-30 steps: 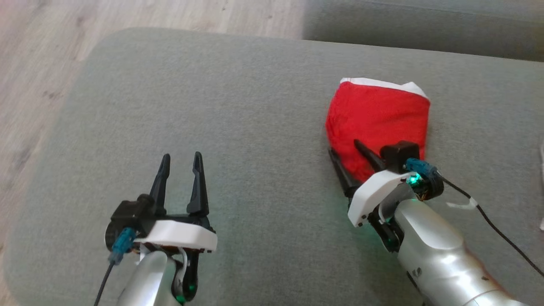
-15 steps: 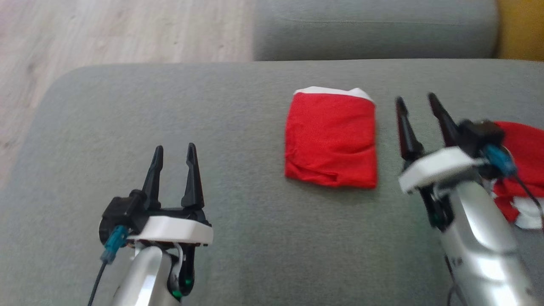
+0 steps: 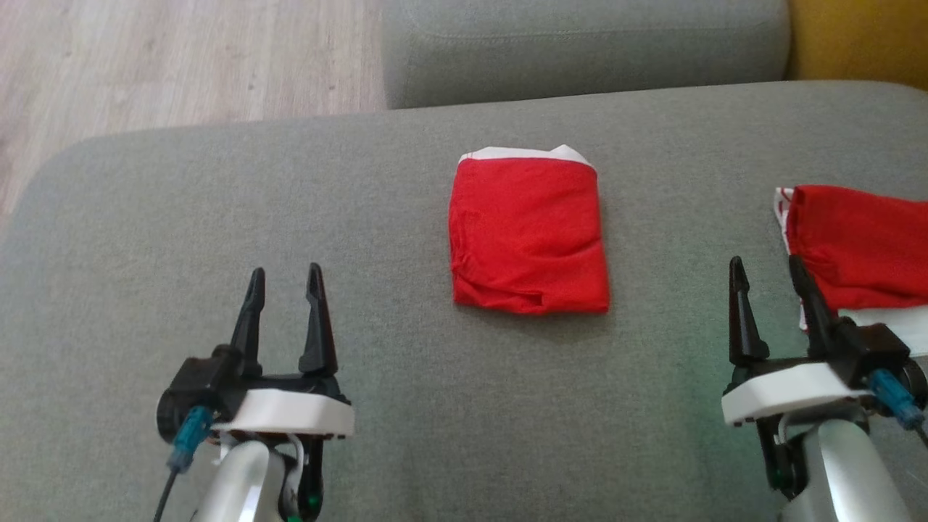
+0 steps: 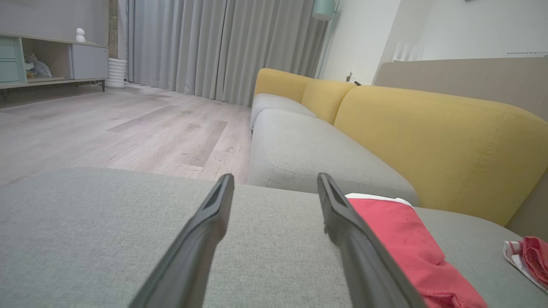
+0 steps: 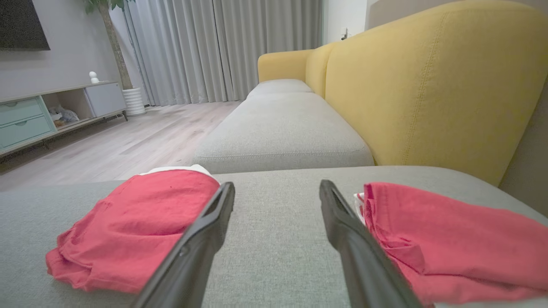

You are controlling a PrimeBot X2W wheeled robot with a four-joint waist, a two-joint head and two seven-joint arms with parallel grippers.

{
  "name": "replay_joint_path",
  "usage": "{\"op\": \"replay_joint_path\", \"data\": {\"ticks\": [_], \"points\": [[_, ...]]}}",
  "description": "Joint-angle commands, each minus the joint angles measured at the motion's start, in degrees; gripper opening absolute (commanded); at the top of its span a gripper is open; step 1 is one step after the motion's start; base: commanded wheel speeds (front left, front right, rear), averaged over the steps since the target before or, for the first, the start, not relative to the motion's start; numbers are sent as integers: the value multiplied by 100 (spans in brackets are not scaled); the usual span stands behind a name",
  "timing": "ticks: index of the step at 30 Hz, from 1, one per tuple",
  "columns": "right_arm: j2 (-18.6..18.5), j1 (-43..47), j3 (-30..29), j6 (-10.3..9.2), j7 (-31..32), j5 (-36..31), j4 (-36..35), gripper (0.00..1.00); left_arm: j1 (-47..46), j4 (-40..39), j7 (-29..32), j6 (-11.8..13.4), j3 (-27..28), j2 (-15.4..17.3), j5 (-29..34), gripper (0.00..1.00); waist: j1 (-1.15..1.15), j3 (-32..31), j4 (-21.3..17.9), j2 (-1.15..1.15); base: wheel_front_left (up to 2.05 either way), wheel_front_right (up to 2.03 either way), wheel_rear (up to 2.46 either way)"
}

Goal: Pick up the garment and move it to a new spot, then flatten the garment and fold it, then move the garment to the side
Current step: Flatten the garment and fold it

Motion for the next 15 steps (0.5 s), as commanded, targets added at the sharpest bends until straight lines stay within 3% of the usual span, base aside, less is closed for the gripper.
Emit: {"op": "replay_joint_path", "data": {"ticks": [1,2,4,8,15], "points": [[2,-254,172,-4,-59,45,-266,100,-233,-201,-29,-31,140,58,19,100,0,96,88,0,0,0,0],[2,-306,209,-4,-43,65,-287,100,-261,-197,-29,-37,114,58,17,100,0,157,130,0,0,0,0],[2,-477,287,-4,35,120,-305,0,-350,-197,-29,-52,48,57,10,100,0,321,248,0,0,0,0],[3,-1007,343,-4,241,-25,-200,0,-584,-166,-29,-79,-150,57,-45,100,0,713,568,0,0,0,0],[3,-2247,592,-4,738,-354,707,0,-943,-65,-29,-62,-372,57,-188,100,0,1434,1075,0,0,0,0]]}}
